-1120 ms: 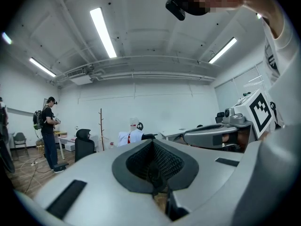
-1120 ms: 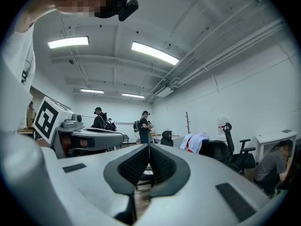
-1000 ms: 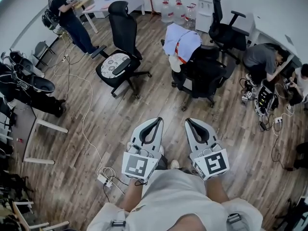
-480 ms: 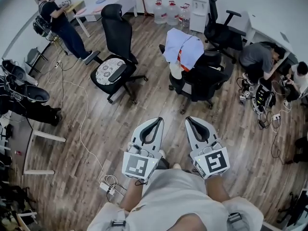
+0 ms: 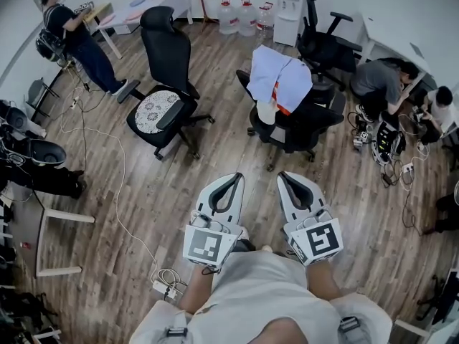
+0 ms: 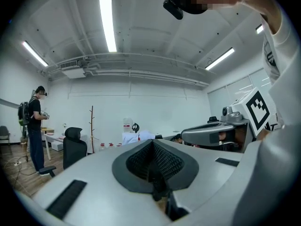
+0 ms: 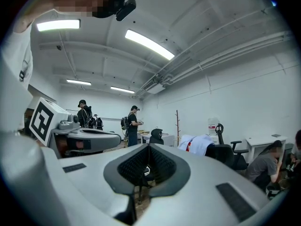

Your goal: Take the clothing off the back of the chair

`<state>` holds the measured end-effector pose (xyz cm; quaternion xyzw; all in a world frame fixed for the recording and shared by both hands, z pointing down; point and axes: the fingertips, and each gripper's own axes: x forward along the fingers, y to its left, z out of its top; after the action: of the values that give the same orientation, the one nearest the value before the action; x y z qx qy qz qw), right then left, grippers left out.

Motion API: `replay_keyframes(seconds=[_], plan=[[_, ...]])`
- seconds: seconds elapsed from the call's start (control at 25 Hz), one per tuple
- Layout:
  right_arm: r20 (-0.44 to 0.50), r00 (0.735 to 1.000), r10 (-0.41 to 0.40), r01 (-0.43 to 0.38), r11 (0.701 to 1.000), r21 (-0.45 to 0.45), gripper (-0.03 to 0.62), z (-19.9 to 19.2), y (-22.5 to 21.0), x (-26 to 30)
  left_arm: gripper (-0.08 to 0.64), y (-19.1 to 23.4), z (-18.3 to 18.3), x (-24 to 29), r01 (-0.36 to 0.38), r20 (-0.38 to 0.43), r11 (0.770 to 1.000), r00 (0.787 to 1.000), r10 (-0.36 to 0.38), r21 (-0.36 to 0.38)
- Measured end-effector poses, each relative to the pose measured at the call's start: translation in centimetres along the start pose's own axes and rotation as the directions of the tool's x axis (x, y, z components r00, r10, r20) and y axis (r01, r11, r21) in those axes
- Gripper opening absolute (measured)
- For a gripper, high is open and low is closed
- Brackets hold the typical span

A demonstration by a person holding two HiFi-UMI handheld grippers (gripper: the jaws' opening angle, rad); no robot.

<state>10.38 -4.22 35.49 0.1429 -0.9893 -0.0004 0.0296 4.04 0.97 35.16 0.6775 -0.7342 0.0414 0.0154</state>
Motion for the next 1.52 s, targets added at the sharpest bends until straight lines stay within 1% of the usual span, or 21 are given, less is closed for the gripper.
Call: replay_keyframes(seconds=[0.4,0.76,1.0,1.28,1.52], plan=[[-0.005,0.998,-0.062,0.062,0.998,-0.004,0.021,0.7,1.1,4.5,0.017,4.8,0.1,1.2,0.059,0.01,0.998,0.998,-0.058,-0.022],[-0.021,0.995,-0.101,0.101,0.995,-0.007,0.021,0.5,0.0,6.8,0.017,6.7,-0.2,3.1,0.096,0.006,0.995,0.995,-0.096,-0.04],[-0.023,0.995,-0.098,0.097,0.995,-0.006,0.021,0.4,-1.2,8.7,0.017,7.9,-0.4,5.0,0.097,0.008,0.994,0.995,-0.097,-0.043],[-0.014,0.997,-0.077,0.077,0.997,0.003,0.021,0.2,-3.6,11.4,0.017,9.2,-0.4,8.1,0.086,0.006,0.995,0.996,-0.086,-0.042],[-0.018,0.998,-0.061,0.061,0.998,0.013,0.021,0.1,-5.8,13.6,0.017,10.4,-0.4,10.8,0.07,-0.011,0.996,0.997,-0.07,-0.046]])
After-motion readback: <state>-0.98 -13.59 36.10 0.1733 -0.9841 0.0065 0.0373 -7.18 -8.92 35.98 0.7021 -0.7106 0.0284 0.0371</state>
